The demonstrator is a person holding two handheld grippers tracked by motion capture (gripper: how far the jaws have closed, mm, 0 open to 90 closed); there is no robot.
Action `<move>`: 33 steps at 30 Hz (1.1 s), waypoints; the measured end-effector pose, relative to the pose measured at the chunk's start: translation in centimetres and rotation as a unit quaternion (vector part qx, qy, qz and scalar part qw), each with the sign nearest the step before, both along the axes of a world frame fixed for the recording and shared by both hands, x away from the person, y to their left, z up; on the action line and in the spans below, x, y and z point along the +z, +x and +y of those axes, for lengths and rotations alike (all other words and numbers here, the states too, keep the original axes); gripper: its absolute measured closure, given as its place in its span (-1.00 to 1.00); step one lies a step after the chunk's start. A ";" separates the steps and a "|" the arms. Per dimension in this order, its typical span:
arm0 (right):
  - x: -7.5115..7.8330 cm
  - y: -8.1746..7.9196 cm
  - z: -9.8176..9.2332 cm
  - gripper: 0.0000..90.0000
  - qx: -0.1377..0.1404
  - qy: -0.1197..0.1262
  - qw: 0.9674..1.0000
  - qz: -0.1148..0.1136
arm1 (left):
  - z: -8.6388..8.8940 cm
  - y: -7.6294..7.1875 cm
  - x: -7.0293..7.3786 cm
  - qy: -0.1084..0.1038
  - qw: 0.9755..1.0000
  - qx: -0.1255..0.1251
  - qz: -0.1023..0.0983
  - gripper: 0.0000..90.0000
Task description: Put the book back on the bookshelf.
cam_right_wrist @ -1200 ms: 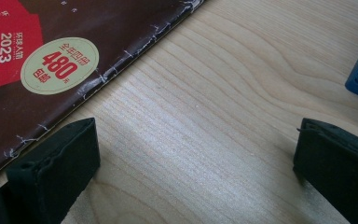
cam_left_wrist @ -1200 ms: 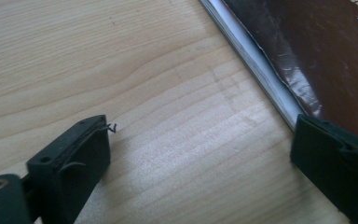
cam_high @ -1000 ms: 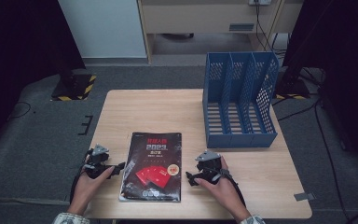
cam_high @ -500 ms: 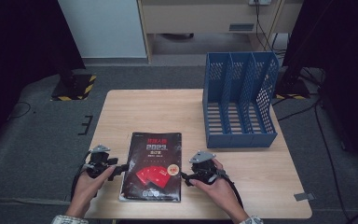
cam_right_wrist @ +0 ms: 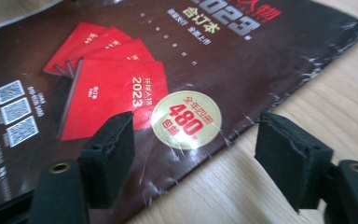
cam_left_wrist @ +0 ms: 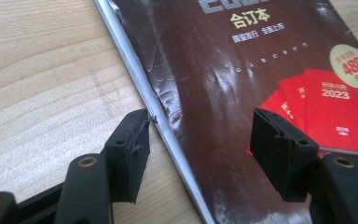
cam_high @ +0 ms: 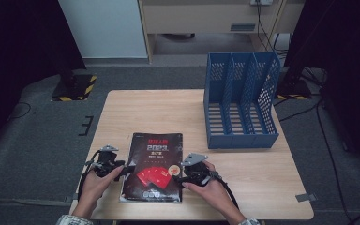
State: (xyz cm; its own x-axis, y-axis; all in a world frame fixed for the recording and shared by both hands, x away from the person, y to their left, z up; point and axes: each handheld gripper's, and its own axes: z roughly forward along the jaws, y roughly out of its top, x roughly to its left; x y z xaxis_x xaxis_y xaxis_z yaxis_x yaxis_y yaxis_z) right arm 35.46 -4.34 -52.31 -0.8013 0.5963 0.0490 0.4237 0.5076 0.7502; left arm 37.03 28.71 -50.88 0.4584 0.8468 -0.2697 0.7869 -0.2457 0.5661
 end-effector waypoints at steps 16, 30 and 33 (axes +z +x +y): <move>-1.1 1.3 1.5 -0.60 -0.006 -0.011 1.000 0.020 | -0.8 1.0 -0.2 0.005 1.000 0.005 0.008 -0.09; -1.2 1.3 1.7 -0.59 -0.005 -0.012 1.000 0.016 | -0.1 1.1 0.0 -0.035 0.999 0.005 0.004 0.17; -1.2 1.3 1.7 -0.59 -0.005 -0.012 1.000 0.015 | -0.4 1.0 0.2 -0.058 0.998 -0.004 0.005 0.26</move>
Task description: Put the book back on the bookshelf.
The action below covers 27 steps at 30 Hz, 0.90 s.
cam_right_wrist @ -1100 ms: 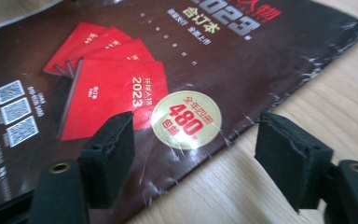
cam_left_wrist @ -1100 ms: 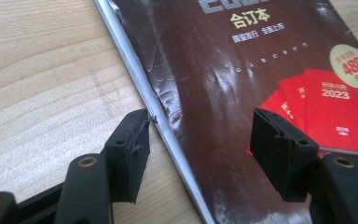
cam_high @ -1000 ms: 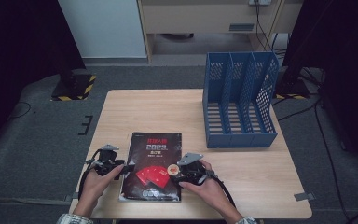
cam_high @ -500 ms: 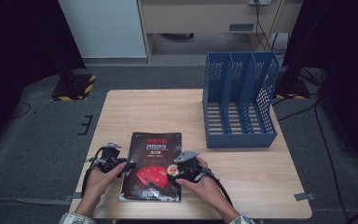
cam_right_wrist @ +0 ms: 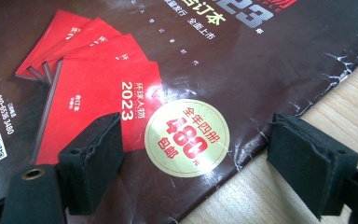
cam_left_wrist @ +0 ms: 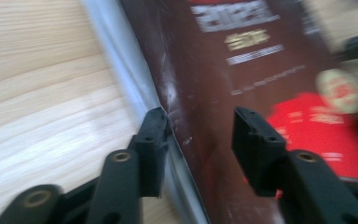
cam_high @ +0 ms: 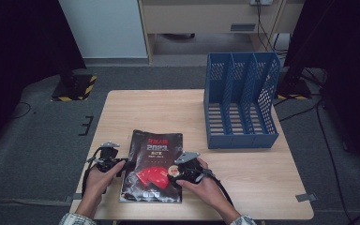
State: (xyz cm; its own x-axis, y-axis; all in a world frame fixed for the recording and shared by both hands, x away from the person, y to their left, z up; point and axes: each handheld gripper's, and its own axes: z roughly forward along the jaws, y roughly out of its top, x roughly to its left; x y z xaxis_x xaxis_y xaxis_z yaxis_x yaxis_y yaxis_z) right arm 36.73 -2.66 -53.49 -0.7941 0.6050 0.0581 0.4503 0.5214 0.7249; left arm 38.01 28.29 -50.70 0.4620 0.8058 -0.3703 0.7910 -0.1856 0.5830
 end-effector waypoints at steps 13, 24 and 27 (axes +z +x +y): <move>0.0 0.0 -0.1 -0.59 0.001 0.002 1.000 -0.001 | -0.8 -0.9 0.5 0.012 0.999 -0.040 -0.005 0.41; -0.1 -0.1 -0.1 -0.59 -0.001 0.005 1.000 -0.001 | -2.6 0.3 -0.6 0.014 0.999 -0.040 -0.013 0.36; -0.1 -0.1 -0.1 -0.59 -0.001 0.006 1.000 -0.002 | -2.8 0.3 -0.8 0.018 0.999 -0.045 -0.015 0.52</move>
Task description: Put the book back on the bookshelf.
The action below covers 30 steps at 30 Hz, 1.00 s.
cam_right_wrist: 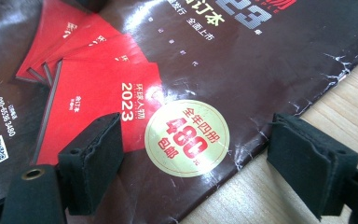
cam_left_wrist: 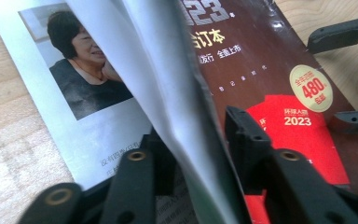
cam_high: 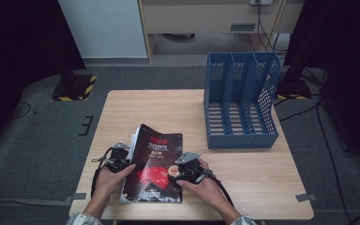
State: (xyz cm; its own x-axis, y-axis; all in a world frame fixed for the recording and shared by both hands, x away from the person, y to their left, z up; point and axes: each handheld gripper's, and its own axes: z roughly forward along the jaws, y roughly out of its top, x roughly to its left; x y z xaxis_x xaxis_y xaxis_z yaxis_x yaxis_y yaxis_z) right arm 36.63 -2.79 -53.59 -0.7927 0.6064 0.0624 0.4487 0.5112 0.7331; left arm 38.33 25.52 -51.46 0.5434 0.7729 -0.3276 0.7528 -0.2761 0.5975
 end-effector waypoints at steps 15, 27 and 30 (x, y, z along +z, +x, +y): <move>0.6 0.5 -0.8 -0.69 -0.013 0.025 0.999 0.029 | -0.1 -1.1 1.1 -0.041 0.999 -0.013 -0.025 0.98; 0.9 0.9 -1.1 -0.71 -0.015 0.048 0.997 0.051 | 0.4 -2.5 2.9 -0.079 0.994 -0.031 -0.075 0.98; 0.8 1.3 -1.2 -0.71 -0.018 0.056 0.996 0.060 | 0.5 -2.7 3.2 -0.088 0.992 -0.034 -0.083 0.98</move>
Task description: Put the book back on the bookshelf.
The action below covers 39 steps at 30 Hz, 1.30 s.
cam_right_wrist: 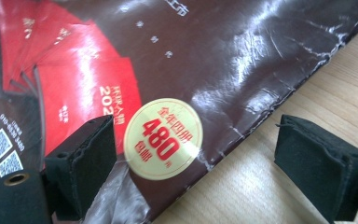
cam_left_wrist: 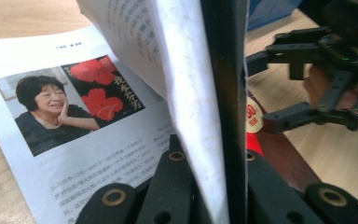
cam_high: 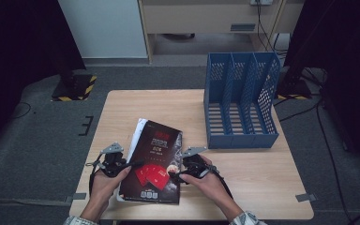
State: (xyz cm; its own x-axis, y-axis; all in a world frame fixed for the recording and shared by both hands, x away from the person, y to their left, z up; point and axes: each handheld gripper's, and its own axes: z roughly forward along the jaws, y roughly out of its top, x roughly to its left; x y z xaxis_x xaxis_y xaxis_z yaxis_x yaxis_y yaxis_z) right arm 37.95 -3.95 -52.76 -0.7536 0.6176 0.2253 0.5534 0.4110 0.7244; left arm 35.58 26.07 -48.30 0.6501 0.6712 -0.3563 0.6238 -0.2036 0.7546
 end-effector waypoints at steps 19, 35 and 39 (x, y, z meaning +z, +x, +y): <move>-0.6 0.9 0.7 -0.56 -0.002 0.026 0.999 0.025 | 1.8 1.3 -2.0 0.076 0.991 0.112 0.002 -0.05; -0.4 0.9 0.6 -0.39 -0.004 0.014 1.000 0.016 | 2.2 1.5 -2.8 0.131 0.986 0.102 0.026 0.22; -0.4 1.1 0.5 -0.26 -0.010 0.016 1.000 0.016 | 2.2 1.5 -3.2 0.140 0.985 0.098 0.031 0.22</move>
